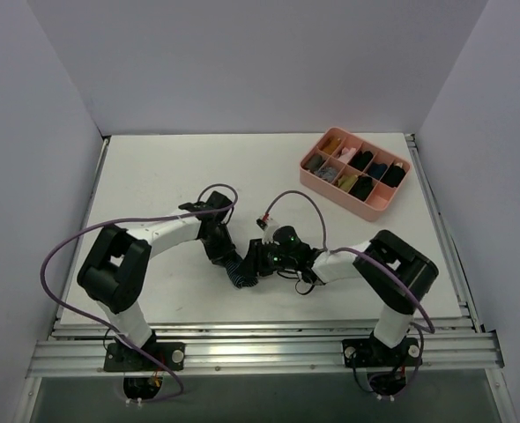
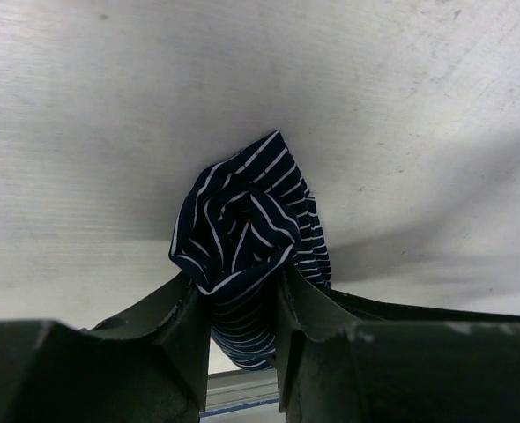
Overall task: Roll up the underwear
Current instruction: Roll the underwear, then place the rolled underwear into the container
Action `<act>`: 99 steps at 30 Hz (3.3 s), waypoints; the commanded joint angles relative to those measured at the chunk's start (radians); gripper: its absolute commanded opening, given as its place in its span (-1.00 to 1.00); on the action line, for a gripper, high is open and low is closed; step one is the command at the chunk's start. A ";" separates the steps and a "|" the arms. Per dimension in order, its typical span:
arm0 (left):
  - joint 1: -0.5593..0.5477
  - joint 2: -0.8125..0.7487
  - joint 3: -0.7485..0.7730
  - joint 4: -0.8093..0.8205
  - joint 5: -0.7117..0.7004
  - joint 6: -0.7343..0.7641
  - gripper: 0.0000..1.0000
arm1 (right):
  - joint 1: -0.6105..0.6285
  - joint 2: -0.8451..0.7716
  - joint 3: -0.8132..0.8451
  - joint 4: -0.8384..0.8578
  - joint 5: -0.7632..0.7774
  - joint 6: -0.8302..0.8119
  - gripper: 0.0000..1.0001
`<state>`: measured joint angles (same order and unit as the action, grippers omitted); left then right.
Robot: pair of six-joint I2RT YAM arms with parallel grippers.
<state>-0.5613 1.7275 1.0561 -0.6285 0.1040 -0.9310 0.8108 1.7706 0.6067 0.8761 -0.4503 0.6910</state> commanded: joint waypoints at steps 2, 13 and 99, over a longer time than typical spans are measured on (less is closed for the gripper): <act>-0.060 0.092 0.061 -0.160 -0.082 0.050 -0.80 | -0.022 -0.088 0.096 -0.575 0.195 -0.238 -0.33; -0.088 0.168 0.157 -0.272 -0.095 0.069 -0.85 | -0.027 -0.177 0.232 -0.677 0.208 -0.242 -0.11; 0.169 -0.296 0.397 -0.281 0.393 0.143 0.89 | -0.425 -0.099 1.039 -1.477 0.691 -0.188 -1.00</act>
<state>-0.3981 1.4673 1.4773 -0.9768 0.4194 -0.7982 0.4965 1.5906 1.5372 -0.4210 0.1375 0.5591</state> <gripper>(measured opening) 0.953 0.286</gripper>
